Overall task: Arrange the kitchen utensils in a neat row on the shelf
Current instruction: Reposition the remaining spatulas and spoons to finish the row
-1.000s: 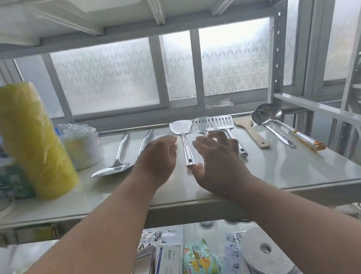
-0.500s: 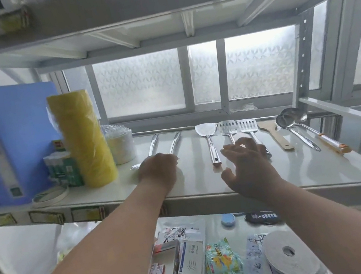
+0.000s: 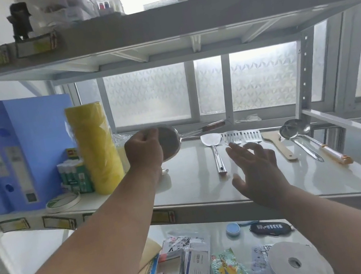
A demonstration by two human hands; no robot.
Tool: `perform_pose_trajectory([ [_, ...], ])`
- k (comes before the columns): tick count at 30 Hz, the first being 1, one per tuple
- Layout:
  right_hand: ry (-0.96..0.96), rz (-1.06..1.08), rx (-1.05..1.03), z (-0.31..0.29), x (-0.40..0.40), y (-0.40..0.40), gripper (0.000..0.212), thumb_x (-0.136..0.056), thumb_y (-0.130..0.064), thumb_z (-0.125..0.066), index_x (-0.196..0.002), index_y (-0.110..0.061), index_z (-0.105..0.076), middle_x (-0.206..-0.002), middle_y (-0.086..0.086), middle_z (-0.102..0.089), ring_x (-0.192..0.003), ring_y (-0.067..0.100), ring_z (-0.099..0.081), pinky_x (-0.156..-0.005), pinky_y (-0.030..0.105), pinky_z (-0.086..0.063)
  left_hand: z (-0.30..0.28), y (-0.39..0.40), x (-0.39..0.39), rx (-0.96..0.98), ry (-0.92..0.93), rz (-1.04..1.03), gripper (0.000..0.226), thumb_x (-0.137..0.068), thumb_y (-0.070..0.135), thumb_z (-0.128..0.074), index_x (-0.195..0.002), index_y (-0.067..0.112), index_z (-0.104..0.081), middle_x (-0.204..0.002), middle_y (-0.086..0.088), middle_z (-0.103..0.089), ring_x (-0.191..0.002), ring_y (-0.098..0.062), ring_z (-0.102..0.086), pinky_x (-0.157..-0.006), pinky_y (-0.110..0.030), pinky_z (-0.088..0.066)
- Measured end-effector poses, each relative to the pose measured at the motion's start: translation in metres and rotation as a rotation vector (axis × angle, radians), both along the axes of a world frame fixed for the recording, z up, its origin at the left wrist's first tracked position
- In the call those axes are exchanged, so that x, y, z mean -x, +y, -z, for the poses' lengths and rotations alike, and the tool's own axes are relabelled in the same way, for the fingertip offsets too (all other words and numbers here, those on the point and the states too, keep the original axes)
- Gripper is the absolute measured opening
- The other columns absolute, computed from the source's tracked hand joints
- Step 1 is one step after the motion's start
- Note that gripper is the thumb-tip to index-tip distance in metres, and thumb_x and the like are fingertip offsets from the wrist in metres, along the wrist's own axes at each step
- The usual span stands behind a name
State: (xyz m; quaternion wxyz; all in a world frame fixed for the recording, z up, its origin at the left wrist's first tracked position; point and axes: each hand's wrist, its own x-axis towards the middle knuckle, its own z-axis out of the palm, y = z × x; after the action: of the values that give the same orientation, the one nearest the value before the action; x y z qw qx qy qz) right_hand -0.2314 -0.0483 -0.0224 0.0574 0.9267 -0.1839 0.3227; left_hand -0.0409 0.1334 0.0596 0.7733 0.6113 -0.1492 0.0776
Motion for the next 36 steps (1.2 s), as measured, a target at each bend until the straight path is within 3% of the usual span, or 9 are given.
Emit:
perform_pose_trajectory([
  [4,-0.055,0.122,0.065,-0.024,0.012,-0.024,0.088,-0.082,-0.038,-0.071,-0.158,-0.024,-0.029,-0.168,0.002,-0.020,-0.136,0.031,-0.034,-0.105,0.055,-0.032,0.003,0.005,-0.008,0.032,0.106,0.098,0.017,-0.097,0.027,-0.073,-0.081,0.029,-0.075,-0.093,0.005,-0.075,-0.091,-0.020,-0.071,-0.084,-0.033,-0.058],
  [7,-0.082,0.209,0.143,-0.038,0.023,-0.046,0.087,-0.081,-0.039,-0.076,-0.156,-0.023,-0.035,-0.163,0.010,-0.029,-0.136,0.035,-0.037,-0.103,0.059,-0.034,0.002,0.002,-0.003,0.064,0.160,0.198,0.011,-0.098,0.024,-0.074,-0.088,0.026,-0.077,-0.099,-0.001,-0.076,-0.095,-0.026,-0.072,-0.088,-0.042,-0.062],
  [13,-0.142,0.253,0.295,-0.049,0.042,-0.067,0.015,-0.092,-0.029,-0.072,-0.105,-0.025,-0.063,-0.098,-0.003,-0.066,-0.103,0.029,-0.054,-0.086,0.046,-0.033,-0.002,-0.008,0.012,0.039,0.143,0.296,0.006,-0.095,0.019,-0.078,-0.091,0.022,-0.080,-0.102,-0.005,-0.079,-0.109,-0.033,-0.073,-0.098,-0.055,-0.061],
  [18,-0.119,0.309,0.309,-0.044,0.052,-0.065,0.010,-0.094,-0.027,-0.068,-0.099,-0.022,-0.062,-0.095,-0.001,-0.064,-0.098,0.031,-0.053,-0.082,0.046,-0.034,-0.004,-0.010,0.011,0.077,0.202,0.357,0.014,-0.093,0.030,-0.079,-0.096,0.016,-0.080,-0.106,-0.009,-0.080,-0.103,-0.031,-0.075,-0.102,-0.057,-0.058],
  [22,-0.051,0.304,0.369,-0.043,0.055,-0.054,0.009,-0.089,-0.019,-0.069,-0.096,-0.018,-0.062,-0.088,0.006,-0.063,-0.093,0.034,-0.051,-0.076,0.046,-0.038,0.001,-0.003,0.007,0.226,0.432,0.625,0.043,-0.106,0.034,-0.057,-0.121,-0.005,-0.066,-0.126,-0.028,-0.073,-0.108,-0.049,-0.074,-0.076,-0.051,-0.066],
  [24,-0.017,0.242,0.380,-0.042,0.055,-0.044,0.006,-0.090,-0.016,-0.067,-0.093,-0.016,-0.062,-0.077,0.007,-0.063,-0.083,0.035,-0.056,-0.074,0.045,-0.035,0.006,0.002,0.002,0.254,0.476,0.627,0.050,-0.106,0.040,-0.055,-0.126,-0.006,-0.058,-0.134,-0.030,-0.068,-0.111,-0.047,-0.074,-0.080,-0.049,-0.066],
  [27,-0.047,0.176,0.154,-0.039,0.047,-0.026,0.007,-0.097,-0.017,-0.060,-0.093,-0.013,-0.058,-0.067,0.011,-0.064,-0.063,0.037,-0.059,-0.064,0.043,-0.038,0.011,0.006,0.000,0.264,0.493,0.662,0.061,-0.106,0.048,-0.054,-0.137,-0.004,-0.049,-0.133,-0.029,-0.067,-0.113,-0.046,-0.074,-0.093,-0.053,-0.062],
  [34,-0.150,0.095,-0.666,-0.033,0.001,0.007,0.026,-0.107,-0.029,-0.038,-0.097,-0.015,-0.057,-0.086,0.003,-0.061,-0.081,0.030,-0.057,-0.074,0.041,-0.047,0.020,-0.003,0.019,-0.115,0.367,0.774,0.042,-0.108,0.032,-0.059,-0.134,-0.001,-0.058,-0.132,-0.023,-0.067,-0.113,-0.037,-0.074,-0.091,-0.046,-0.063],
  [36,-0.212,0.035,-0.889,-0.034,-0.011,0.017,0.028,-0.106,-0.029,-0.042,-0.095,-0.014,-0.063,-0.084,0.005,-0.067,-0.072,0.024,-0.062,-0.064,0.037,-0.050,0.021,-0.008,0.025,-0.160,0.305,0.778,0.035,-0.106,0.023,-0.063,-0.134,0.003,-0.060,-0.132,-0.021,-0.069,-0.113,-0.036,-0.075,-0.093,-0.046,-0.063],
])
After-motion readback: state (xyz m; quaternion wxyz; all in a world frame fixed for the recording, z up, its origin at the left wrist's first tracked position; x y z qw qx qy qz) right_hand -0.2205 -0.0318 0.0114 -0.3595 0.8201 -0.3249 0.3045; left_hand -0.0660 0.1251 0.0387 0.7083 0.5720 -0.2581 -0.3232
